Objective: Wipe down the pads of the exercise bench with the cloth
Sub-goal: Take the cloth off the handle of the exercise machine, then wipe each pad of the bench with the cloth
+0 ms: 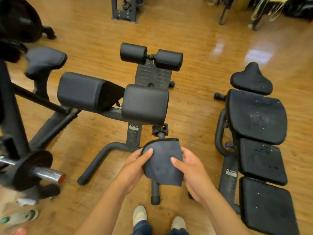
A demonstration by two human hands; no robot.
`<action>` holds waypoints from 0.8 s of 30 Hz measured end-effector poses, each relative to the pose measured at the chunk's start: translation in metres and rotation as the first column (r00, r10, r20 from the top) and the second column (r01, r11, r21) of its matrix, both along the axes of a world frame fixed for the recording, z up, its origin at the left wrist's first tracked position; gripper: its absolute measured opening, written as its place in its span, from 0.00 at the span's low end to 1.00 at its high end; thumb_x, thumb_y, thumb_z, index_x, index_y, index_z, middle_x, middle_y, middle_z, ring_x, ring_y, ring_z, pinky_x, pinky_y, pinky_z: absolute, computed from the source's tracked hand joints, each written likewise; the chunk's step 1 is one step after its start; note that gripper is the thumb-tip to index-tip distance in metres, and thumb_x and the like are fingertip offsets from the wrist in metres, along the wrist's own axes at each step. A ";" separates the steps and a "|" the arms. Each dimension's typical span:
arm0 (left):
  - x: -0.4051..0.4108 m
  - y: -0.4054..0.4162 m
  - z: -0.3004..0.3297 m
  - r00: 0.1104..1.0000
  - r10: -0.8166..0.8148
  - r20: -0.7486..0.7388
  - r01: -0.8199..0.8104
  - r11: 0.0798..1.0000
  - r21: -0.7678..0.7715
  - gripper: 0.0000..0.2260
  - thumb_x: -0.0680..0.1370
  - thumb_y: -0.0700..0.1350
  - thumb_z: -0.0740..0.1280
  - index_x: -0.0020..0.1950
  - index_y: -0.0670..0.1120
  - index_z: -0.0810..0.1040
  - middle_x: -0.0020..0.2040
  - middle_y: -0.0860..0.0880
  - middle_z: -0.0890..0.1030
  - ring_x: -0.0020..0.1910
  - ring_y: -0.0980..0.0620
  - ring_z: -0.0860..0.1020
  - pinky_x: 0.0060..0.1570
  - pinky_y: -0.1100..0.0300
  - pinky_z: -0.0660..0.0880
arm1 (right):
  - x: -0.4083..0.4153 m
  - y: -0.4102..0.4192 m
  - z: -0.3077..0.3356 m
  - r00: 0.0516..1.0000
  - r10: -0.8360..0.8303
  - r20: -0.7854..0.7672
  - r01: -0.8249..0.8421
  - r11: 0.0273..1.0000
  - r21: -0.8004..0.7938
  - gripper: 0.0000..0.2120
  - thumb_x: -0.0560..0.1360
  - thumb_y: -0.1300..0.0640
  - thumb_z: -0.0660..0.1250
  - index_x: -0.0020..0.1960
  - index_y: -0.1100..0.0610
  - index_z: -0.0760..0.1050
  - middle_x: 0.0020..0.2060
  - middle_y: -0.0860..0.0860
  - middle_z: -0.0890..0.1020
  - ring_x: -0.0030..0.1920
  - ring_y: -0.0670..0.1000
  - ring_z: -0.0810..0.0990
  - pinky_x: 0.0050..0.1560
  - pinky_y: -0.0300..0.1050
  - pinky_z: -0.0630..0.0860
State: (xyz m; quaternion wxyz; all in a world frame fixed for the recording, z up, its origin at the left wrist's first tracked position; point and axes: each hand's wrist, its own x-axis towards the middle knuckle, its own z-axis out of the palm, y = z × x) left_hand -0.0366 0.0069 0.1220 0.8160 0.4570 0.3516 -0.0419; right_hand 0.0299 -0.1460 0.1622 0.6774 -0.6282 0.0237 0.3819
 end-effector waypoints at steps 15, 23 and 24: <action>-0.007 -0.201 0.124 0.873 0.488 0.006 -0.473 0.844 0.253 0.05 0.73 0.38 0.70 0.49 0.43 0.81 0.45 0.45 0.85 0.44 0.49 0.84 0.40 0.57 0.79 | 0.023 -0.139 0.089 0.758 0.231 0.610 -0.141 0.971 -0.193 0.06 0.75 0.60 0.66 0.48 0.49 0.74 0.44 0.46 0.81 0.44 0.39 0.79 0.44 0.37 0.76; -0.011 -0.329 0.137 0.738 0.674 0.021 -0.588 0.628 0.510 0.05 0.74 0.41 0.71 0.42 0.51 0.77 0.42 0.53 0.82 0.43 0.56 0.79 0.41 0.57 0.77 | 0.027 -0.239 0.092 0.452 0.367 0.813 -0.200 0.930 -0.308 0.08 0.73 0.61 0.68 0.47 0.49 0.73 0.41 0.40 0.75 0.47 0.34 0.72 0.44 0.26 0.67; -0.014 -0.343 0.135 0.733 0.680 0.009 -0.582 0.621 0.525 0.05 0.73 0.42 0.71 0.42 0.51 0.77 0.42 0.53 0.82 0.44 0.55 0.79 0.43 0.55 0.77 | 0.025 -0.252 0.090 0.429 0.369 0.825 -0.214 0.928 -0.305 0.10 0.73 0.62 0.68 0.46 0.48 0.72 0.41 0.39 0.74 0.46 0.33 0.72 0.44 0.25 0.66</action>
